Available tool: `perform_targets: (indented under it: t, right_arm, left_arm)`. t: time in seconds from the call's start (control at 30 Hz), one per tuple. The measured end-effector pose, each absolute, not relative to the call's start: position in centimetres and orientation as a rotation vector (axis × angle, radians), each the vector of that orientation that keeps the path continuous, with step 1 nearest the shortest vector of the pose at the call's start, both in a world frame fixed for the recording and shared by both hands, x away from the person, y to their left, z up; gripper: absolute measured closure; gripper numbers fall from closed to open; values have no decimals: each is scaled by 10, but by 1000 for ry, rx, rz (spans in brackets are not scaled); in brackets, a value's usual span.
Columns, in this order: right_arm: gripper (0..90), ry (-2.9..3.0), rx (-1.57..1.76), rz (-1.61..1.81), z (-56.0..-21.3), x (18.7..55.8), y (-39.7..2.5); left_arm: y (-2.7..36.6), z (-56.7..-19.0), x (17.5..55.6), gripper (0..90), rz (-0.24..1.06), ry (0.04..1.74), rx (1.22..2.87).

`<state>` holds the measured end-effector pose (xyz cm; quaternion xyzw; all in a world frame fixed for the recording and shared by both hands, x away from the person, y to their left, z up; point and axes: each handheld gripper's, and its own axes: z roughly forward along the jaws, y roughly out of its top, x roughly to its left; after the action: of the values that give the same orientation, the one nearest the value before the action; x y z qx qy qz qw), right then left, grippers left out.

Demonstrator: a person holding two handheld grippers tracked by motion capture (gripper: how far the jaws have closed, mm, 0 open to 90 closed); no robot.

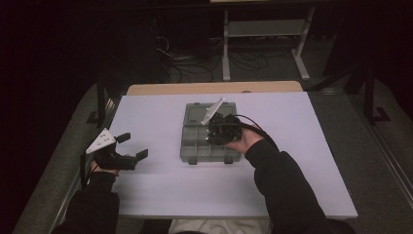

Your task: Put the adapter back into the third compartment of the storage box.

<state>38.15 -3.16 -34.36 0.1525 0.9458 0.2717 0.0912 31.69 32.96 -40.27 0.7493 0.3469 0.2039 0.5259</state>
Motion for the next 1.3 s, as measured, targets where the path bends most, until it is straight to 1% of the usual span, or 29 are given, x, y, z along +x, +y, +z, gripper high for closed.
perform_targets:
  t: [0.57,1.3]
  right_arm:
    - [749,2790,541,797,-341,407,-37]
    - [749,2789,688,776,-367,442,-48]
  left_arm:
    - [330,-403,317,0,486,831,1789]
    - [330,-403,317,0,486,830,1789]
